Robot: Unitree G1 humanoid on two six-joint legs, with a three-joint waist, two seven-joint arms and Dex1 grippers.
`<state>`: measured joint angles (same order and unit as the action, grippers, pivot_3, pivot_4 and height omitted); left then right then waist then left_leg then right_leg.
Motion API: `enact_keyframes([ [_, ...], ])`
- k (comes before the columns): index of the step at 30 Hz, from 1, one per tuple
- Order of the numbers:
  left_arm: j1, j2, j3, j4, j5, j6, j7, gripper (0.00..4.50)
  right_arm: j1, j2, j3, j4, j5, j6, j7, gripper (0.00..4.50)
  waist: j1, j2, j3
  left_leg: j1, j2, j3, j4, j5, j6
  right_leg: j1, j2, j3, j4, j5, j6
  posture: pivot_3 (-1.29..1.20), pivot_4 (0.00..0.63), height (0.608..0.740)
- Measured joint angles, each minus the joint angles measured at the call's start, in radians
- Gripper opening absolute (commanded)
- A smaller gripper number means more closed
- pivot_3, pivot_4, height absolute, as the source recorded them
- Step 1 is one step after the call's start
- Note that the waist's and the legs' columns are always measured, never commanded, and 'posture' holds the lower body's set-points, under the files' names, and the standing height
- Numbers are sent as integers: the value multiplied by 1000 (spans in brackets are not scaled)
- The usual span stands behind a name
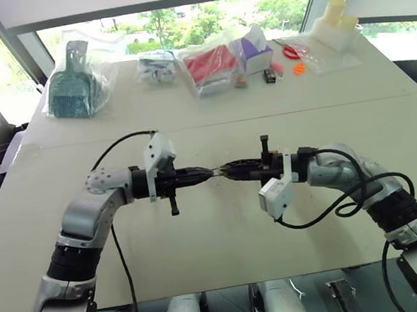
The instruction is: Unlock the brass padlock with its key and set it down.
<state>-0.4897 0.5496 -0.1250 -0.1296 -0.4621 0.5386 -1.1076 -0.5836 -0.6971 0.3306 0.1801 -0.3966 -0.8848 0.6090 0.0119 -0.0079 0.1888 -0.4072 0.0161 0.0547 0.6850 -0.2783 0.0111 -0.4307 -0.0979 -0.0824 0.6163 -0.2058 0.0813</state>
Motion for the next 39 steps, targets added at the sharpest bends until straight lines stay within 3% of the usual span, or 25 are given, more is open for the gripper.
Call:
enact_keyframes([
  [25, 25, -45, -28, 127, 132, -174, 87, 31, 16, 1, 0, -21, 17, 30, 17, 0, -1, 0, 0, 0, 0, 0, 0, 0, 0, 0, 0, 0, 0, 0, 0, 0, 150, 740],
  [36, 202, 2, -7, -44, 125, -115, 145, 31, -27, 94, 39, 198, -181, 101, -115, 0, -1, 1, 0, 0, 0, 0, 0, 0, 0, 0, 0, 0, 0, 0, 0, 0, 150, 740],
  [39, 225, 3, -7, -96, 124, -95, 171, 0, -33, 103, 67, 244, -207, 102, -125, 1321, -1, 0, 0, 0, 0, 0, 0, 0, 0, 0, 0, 0, 0, 0, 0, 0, 150, 740],
])
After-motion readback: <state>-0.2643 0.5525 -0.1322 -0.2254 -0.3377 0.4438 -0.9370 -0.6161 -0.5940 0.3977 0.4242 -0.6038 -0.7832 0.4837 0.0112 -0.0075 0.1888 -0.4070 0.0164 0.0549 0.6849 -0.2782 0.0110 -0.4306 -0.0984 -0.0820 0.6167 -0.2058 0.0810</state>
